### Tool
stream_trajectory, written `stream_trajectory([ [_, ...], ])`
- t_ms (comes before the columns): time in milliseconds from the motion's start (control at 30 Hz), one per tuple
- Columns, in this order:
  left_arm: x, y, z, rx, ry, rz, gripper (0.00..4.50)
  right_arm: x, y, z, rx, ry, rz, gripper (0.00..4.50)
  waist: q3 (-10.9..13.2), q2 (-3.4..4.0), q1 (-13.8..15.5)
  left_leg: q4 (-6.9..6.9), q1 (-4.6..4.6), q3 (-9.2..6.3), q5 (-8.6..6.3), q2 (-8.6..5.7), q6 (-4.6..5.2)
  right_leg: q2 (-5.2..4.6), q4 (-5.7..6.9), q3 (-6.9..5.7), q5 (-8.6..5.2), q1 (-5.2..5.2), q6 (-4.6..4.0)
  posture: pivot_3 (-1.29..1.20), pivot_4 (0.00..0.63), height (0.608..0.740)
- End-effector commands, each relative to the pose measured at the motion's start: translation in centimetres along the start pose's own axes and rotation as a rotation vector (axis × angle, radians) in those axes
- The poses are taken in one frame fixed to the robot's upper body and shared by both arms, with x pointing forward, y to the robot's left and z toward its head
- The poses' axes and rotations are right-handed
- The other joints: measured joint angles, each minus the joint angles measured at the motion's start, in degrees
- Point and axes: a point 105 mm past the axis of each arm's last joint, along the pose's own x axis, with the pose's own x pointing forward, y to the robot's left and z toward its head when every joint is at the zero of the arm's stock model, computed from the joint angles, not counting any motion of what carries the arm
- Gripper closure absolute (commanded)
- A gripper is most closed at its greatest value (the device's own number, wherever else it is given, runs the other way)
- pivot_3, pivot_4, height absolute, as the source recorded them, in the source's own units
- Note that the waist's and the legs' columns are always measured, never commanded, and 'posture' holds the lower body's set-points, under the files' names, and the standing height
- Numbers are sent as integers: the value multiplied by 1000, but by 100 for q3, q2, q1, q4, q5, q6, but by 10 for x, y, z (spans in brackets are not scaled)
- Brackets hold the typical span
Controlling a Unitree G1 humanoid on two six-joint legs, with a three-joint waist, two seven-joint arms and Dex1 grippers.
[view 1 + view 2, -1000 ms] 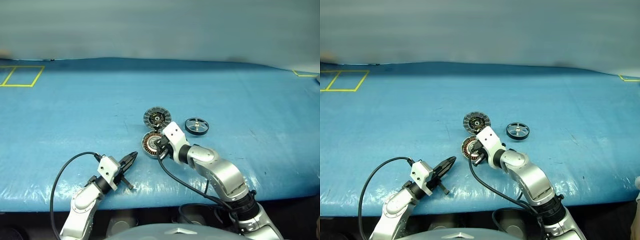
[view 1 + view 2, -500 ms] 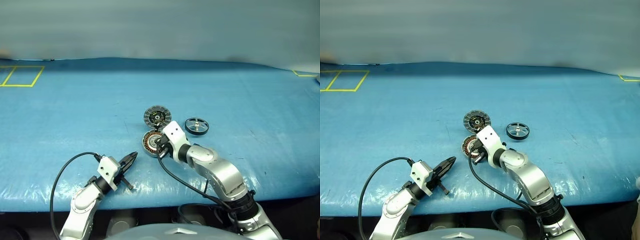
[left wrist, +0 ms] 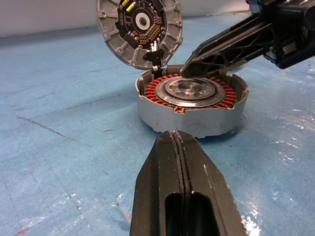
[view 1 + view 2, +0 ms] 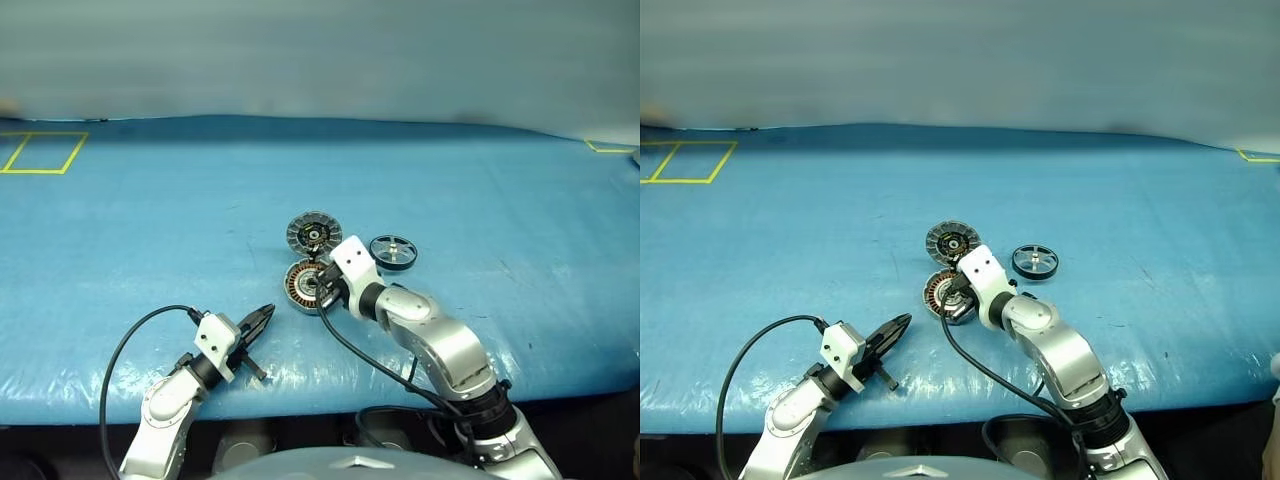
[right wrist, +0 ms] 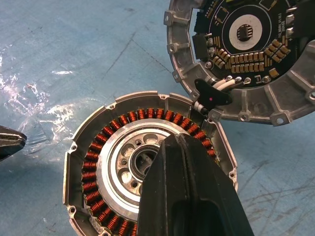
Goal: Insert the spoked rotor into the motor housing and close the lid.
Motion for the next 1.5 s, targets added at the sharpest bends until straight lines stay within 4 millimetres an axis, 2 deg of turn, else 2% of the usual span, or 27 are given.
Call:
stream_trajectory([
  [33, 0, 1, 7, 11, -25, 5, 4500, -1, -1, 10, -18, -40, -5, 4478, 0, 0, 0, 0, 0, 0, 0, 0, 0, 0, 0, 0, 0, 0, 0, 0, 150, 740],
  [200, 0, 1, 7, 12, -22, 4, 4500, -3, 6, 11, -12, -50, 31, 4478, 0, 0, 0, 0, 0, 0, 0, 0, 0, 0, 0, 0, 0, 0, 0, 0, 150, 740],
  [700, 0, 1, 6, 7, -19, 4, 4500, 1, 24, -4, 8, 2, 121, 4478, 0, 0, -3, 0, 1, 0, 0, 0, 0, 0, 0, 0, 0, 0, 0, 0, 150, 740],
  [1100, 0, 1, 6, 8, -19, 3, 4500, 3, 10, -32, 61, 87, 57, 4478, -1, -1, -2, 1, 12, -1, 0, 1, 0, 0, 0, 0, -1, -1, 0, 0, 150, 740],
  [1500, 0, 2, 6, 17, -18, -2, 4500, 6, 0, -60, 35, 198, -14, 4478, -16, -11, -1, 3, 33, 0, 0, 3, 0, -5, -1, -1, -3, 6, 2, 0, 150, 740],
])
